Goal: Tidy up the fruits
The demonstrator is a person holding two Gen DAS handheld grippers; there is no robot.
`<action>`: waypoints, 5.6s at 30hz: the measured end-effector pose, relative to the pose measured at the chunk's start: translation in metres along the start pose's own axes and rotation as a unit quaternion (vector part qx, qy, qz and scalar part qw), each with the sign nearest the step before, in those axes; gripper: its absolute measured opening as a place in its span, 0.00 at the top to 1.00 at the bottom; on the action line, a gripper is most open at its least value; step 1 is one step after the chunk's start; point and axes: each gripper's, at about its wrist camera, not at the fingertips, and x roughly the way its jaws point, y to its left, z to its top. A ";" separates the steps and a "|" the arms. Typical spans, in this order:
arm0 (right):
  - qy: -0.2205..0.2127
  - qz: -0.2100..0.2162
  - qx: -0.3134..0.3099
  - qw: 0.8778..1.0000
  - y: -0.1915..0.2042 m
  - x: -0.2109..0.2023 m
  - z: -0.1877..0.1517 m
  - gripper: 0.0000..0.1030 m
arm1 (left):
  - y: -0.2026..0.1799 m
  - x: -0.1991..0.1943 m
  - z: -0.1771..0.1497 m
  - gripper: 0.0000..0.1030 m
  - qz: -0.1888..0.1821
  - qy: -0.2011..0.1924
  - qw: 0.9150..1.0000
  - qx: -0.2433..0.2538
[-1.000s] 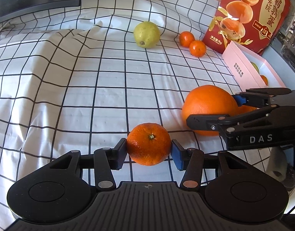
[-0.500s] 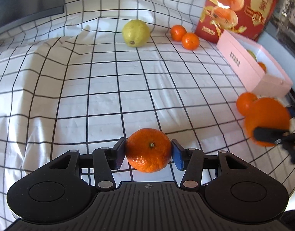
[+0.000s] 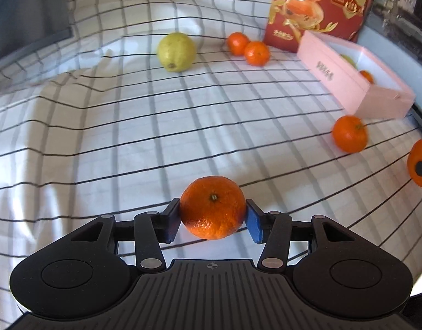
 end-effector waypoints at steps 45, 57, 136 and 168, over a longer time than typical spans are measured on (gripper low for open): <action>-0.068 0.034 0.003 0.997 -0.097 0.064 0.208 0.30 | -0.172 0.052 0.170 0.48 -0.212 -0.097 0.972 -0.038; 0.003 0.033 0.044 0.998 -0.077 0.158 0.221 0.28 | -0.140 -0.005 0.109 0.48 -0.160 -0.074 0.983 -0.052; -0.032 0.020 -0.099 0.994 0.049 0.028 0.040 0.27 | -0.039 0.034 0.083 0.52 -0.040 -0.039 0.995 -0.079; 0.029 0.029 -0.168 0.985 0.152 0.215 0.238 0.67 | 0.022 -0.022 -0.008 0.53 -0.041 -0.027 0.985 -0.166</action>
